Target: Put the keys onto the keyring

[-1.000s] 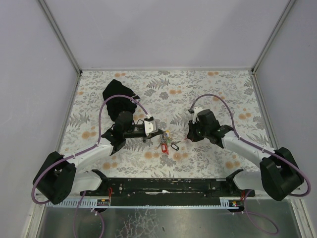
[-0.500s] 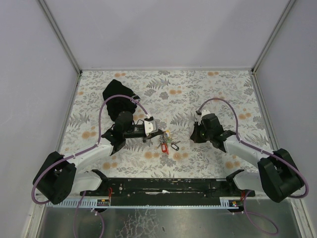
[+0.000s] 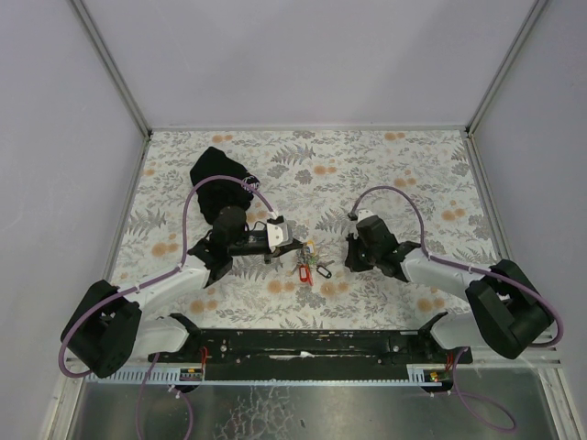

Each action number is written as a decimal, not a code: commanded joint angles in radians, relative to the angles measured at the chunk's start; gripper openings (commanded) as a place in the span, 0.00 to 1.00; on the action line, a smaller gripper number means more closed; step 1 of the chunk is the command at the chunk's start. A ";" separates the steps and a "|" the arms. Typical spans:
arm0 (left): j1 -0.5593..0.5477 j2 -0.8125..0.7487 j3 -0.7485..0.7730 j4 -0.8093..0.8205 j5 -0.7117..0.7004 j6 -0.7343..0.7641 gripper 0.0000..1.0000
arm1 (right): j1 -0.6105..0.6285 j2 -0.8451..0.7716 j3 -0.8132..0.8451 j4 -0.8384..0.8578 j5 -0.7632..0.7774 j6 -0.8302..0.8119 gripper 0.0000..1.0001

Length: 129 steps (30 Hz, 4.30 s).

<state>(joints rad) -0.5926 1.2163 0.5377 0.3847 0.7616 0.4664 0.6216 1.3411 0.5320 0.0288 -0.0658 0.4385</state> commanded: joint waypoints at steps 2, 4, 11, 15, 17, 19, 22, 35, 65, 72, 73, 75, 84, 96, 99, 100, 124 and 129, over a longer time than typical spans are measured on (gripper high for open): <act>0.007 -0.022 -0.006 0.095 0.009 -0.008 0.00 | 0.015 0.029 0.098 -0.098 0.154 -0.013 0.04; 0.008 -0.020 -0.004 0.097 0.009 -0.009 0.00 | 0.029 0.030 0.119 -0.121 0.173 -0.011 0.09; 0.007 -0.023 -0.008 0.103 0.003 -0.013 0.00 | 0.099 0.051 0.207 -0.249 0.347 -0.020 0.31; 0.007 -0.026 -0.012 0.107 -0.003 -0.016 0.00 | 0.155 0.090 0.243 -0.277 0.435 -0.020 0.39; 0.007 -0.026 -0.013 0.109 -0.006 -0.015 0.00 | 0.183 0.128 0.266 -0.287 0.468 -0.024 0.40; 0.007 -0.028 -0.013 0.111 -0.009 -0.018 0.00 | 0.204 0.164 0.288 -0.296 0.503 -0.021 0.40; 0.008 -0.027 -0.015 0.114 -0.010 -0.019 0.00 | 0.224 0.209 0.317 -0.305 0.536 0.000 0.39; 0.008 -0.032 -0.018 0.117 -0.013 -0.020 0.00 | 0.293 0.340 0.377 -0.371 0.705 0.042 0.34; 0.007 -0.032 -0.017 0.125 -0.007 -0.026 0.00 | 0.293 0.262 0.335 -0.472 0.818 0.122 0.17; 0.008 -0.036 -0.019 0.128 -0.011 -0.028 0.00 | 0.292 0.194 0.300 -0.404 0.775 0.120 0.23; 0.007 -0.034 -0.020 0.130 -0.011 -0.028 0.00 | 0.292 0.182 0.293 -0.379 0.759 0.111 0.26; 0.007 -0.034 -0.021 0.133 -0.011 -0.031 0.00 | 0.292 0.195 0.300 -0.353 0.737 0.101 0.30; 0.007 -0.040 -0.025 0.134 -0.015 -0.031 0.00 | 0.291 0.316 0.347 -0.357 0.774 0.115 0.30; 0.007 -0.039 -0.025 0.135 -0.014 -0.034 0.00 | 0.292 0.386 0.345 -0.400 0.818 0.162 0.22; 0.008 -0.039 -0.025 0.137 -0.012 -0.034 0.00 | 0.293 0.367 0.332 -0.411 0.833 0.176 0.17; 0.008 -0.040 -0.025 0.137 -0.011 -0.034 0.00 | 0.292 0.358 0.328 -0.412 0.837 0.179 0.15; 0.007 -0.045 -0.025 0.138 -0.011 -0.036 0.00 | 0.079 0.017 0.169 -0.235 0.379 0.042 0.19; 0.006 -0.042 -0.025 0.142 -0.014 -0.037 0.00 | 0.113 0.072 0.211 -0.338 0.440 0.009 0.34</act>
<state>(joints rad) -0.5926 1.1992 0.5163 0.4267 0.7517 0.4400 0.7033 1.3758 0.6827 -0.2298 0.3485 0.4927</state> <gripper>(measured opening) 0.008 0.321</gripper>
